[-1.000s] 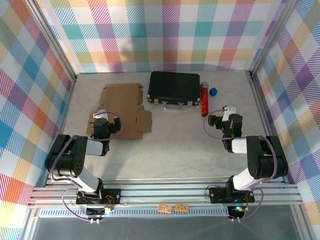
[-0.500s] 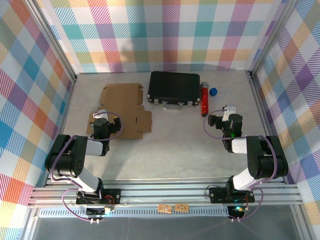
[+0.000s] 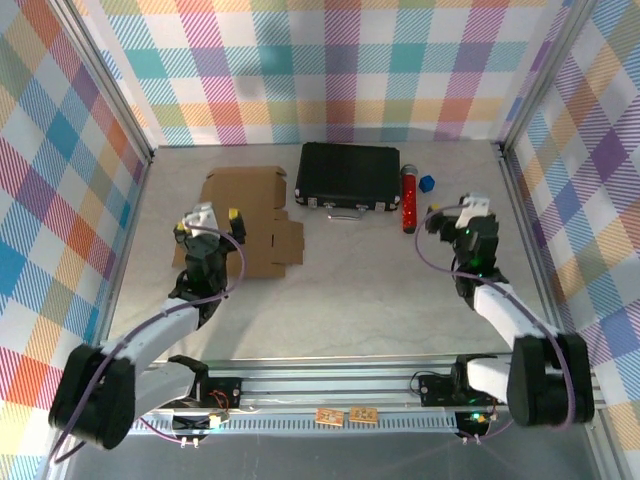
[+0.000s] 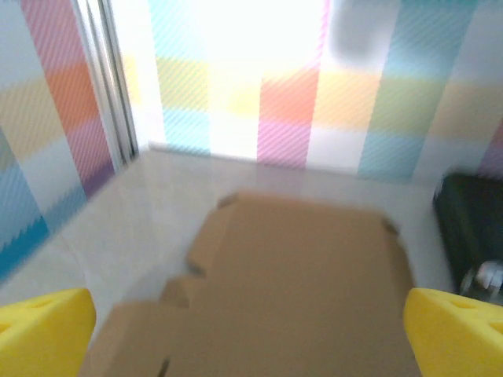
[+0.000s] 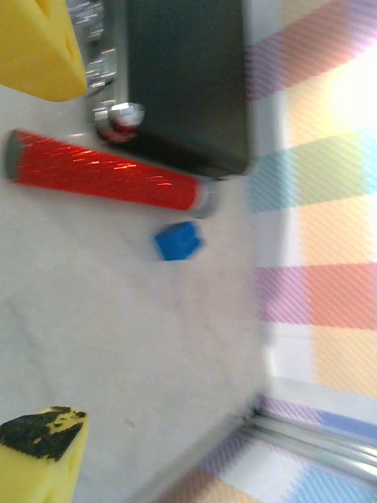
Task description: Fold the paper box
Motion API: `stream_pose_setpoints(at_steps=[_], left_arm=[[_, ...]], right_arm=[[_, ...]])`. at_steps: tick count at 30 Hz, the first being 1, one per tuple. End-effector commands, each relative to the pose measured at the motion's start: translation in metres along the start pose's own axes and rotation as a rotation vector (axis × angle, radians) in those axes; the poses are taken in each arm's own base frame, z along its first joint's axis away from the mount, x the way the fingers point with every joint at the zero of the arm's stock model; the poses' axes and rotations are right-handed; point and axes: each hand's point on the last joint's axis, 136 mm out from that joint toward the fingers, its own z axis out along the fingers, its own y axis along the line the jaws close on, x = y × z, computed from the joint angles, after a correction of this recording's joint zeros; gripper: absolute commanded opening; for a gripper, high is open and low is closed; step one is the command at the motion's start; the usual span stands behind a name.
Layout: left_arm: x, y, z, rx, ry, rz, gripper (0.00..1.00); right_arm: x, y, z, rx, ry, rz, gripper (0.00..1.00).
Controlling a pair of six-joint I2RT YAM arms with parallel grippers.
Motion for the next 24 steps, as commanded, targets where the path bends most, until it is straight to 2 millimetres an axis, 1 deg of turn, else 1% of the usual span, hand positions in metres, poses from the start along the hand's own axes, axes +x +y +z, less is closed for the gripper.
stream_pose_setpoints(at_steps=[1, 2, 3, 4, 5, 6, 7, 9, 10, 11, 13, 15, 17, 19, 20, 22, 24], left_arm=[[-0.062, 0.029, -0.023, -0.232, 0.004, -0.149, 1.00], [-0.069, 0.040, -0.031, -0.296, 0.059, -0.266, 1.00], [-0.067, 0.057, -0.047, -0.385, 0.168, -0.400, 1.00], [-0.067, 0.076, -0.068, -0.497, 0.238, -0.518, 1.00], [-0.065, 0.079, -0.074, -0.524, 0.280, -0.546, 1.00], [-0.063, 0.067, -0.068, -0.445, 0.344, -0.546, 1.00], [-0.061, 0.055, -0.062, -0.354, 0.399, -0.578, 1.00], [-0.055, 0.039, -0.066, -0.258, 0.463, -0.653, 0.98], [-0.049, 0.026, -0.069, -0.185, 0.508, -0.684, 0.97], [-0.043, 0.019, -0.073, -0.147, 0.547, -0.696, 0.96], [-0.019, 0.013, -0.087, -0.139, 0.667, -0.705, 0.97], [0.010, 0.015, -0.103, -0.164, 0.776, -0.686, 0.98], [0.047, 0.021, -0.119, -0.216, 0.882, -0.692, 0.97], [0.077, 0.023, -0.130, -0.250, 0.955, -0.717, 0.95], [0.089, 0.023, -0.134, -0.267, 0.980, -0.741, 0.94], [0.105, 0.026, -0.137, -0.310, 1.001, -0.798, 0.91], [0.116, 0.027, -0.133, -0.339, 1.007, -0.876, 0.86]], right_arm=[[-0.115, -0.002, -0.031, 0.055, -0.140, 0.118, 0.99], [-0.133, -0.008, -0.036, 0.096, -0.128, 0.210, 0.99], [-0.141, -0.017, -0.041, 0.159, -0.086, 0.339, 0.99], [-0.133, -0.028, -0.049, 0.254, 0.024, 0.533, 0.99], [-0.121, -0.032, -0.059, 0.314, 0.112, 0.630, 0.99], [-0.108, -0.034, -0.072, 0.365, 0.192, 0.710, 0.99], [-0.108, -0.027, -0.069, 0.313, 0.186, 0.728, 0.99], [-0.127, 0.003, -0.065, 0.090, 0.127, 0.671, 0.98], [-0.128, 0.011, -0.068, 0.039, 0.118, 0.670, 0.98], [-0.125, 0.012, -0.070, 0.035, 0.127, 0.676, 0.98], [-0.113, 0.018, -0.074, 0.026, 0.190, 0.632, 0.99], [-0.096, 0.023, -0.079, 0.040, 0.261, 0.541, 0.99], [-0.081, 0.035, -0.088, 0.010, 0.289, 0.427, 0.99], [-0.064, 0.050, -0.101, -0.024, 0.310, 0.328, 1.00], [-0.055, 0.061, -0.108, -0.062, 0.327, 0.283, 0.96], [-0.037, 0.080, -0.122, -0.131, 0.369, 0.221, 0.92], [-0.019, 0.097, -0.135, -0.186, 0.401, 0.184, 0.90]])
